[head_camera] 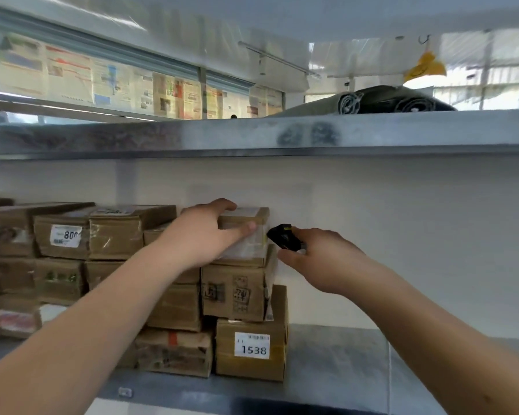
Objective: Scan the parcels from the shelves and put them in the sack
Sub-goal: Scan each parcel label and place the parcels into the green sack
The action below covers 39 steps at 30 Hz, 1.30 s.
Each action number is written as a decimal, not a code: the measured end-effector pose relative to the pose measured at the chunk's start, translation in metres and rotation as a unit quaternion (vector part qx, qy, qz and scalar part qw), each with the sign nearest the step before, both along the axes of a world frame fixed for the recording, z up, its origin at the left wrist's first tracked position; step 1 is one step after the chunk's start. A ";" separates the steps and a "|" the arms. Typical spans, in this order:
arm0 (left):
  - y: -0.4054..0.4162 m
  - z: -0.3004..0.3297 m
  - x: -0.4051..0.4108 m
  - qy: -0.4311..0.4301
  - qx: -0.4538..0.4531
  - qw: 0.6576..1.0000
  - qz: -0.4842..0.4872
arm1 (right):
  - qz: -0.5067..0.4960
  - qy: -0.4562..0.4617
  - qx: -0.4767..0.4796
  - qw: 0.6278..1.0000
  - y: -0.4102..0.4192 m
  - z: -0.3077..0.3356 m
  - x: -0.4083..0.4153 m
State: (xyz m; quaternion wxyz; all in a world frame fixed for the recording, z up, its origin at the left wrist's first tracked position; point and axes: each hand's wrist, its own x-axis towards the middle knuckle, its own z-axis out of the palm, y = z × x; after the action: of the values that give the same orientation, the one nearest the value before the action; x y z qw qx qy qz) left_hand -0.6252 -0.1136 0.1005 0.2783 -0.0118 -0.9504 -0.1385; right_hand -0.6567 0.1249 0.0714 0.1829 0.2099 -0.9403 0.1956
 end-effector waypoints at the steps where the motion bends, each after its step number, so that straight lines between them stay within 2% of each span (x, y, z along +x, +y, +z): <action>1: 0.001 0.000 -0.001 0.002 0.004 1.000 -0.003 | -0.004 -0.003 -0.005 1.000 -0.002 -0.001 0.002; 6: 0.003 0.003 0.006 0.031 0.079 0.994 -0.069 | -0.035 -0.001 -0.026 0.999 -0.009 -0.002 0.015; 11: 0.011 0.002 0.019 0.097 0.134 0.975 -0.147 | -0.045 0.005 -0.070 0.997 0.001 0.000 0.041; 15: 0.031 -0.001 0.026 0.108 0.200 0.945 -0.235 | -0.088 0.026 -0.085 0.992 0.022 0.001 0.071; 17: 0.047 -0.004 0.030 0.077 0.299 0.900 -0.307 | -0.116 0.026 -0.085 0.989 0.036 0.000 0.090; 20: 0.077 -0.013 0.036 0.061 0.453 0.799 -0.391 | -0.166 0.006 -0.088 0.982 0.058 -0.011 0.121; 22: 0.095 -0.026 0.040 0.043 0.470 0.774 -0.423 | -0.199 -0.014 -0.092 0.976 0.074 -0.022 0.140; 28: 0.134 -0.069 0.058 -0.106 0.402 0.776 -0.475 | -0.287 -0.059 -0.083 0.953 0.111 -0.056 0.193; 31: 0.151 -0.096 0.069 -0.110 0.357 0.796 -0.476 | -0.297 -0.082 -0.080 0.948 0.124 -0.074 0.210; 34: 0.167 -0.117 0.079 -0.127 0.359 0.798 -0.467 | -0.300 -0.093 -0.068 0.947 0.135 -0.089 0.222; 39: 0.185 -0.147 0.077 -0.097 0.325 0.812 -0.475 | -0.298 -0.103 -0.062 0.947 0.158 -0.106 0.230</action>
State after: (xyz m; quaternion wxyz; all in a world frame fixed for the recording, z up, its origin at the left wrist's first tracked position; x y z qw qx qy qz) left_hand -0.5484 0.0713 -0.0470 0.0724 -0.3568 -0.7485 -0.5543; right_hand -0.4263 0.2829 -0.0349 0.1475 -0.1127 -0.9598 0.2106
